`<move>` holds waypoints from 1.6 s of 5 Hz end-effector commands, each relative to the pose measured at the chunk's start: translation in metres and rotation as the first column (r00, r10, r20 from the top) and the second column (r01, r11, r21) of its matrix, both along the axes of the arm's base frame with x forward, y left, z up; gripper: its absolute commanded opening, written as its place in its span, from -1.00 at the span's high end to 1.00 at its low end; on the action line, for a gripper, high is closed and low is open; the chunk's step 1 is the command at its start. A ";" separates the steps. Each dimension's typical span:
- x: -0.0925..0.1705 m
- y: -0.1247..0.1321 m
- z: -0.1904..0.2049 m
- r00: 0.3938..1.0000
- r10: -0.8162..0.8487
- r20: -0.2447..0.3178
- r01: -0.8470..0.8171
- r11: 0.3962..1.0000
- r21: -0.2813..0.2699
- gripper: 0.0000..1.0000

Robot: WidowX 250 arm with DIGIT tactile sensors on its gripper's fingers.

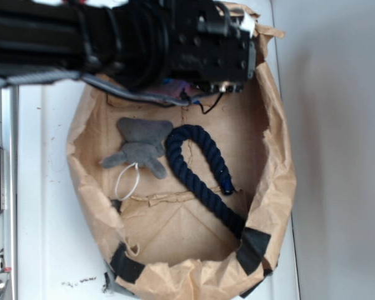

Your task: Grab the blue ball.

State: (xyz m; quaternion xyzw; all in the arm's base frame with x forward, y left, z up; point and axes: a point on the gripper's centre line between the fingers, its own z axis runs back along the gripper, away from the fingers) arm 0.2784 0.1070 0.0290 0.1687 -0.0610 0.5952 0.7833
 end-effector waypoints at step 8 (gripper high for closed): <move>0.008 -0.006 0.041 0.969 -0.199 0.150 0.218 0.967 -0.130 1.00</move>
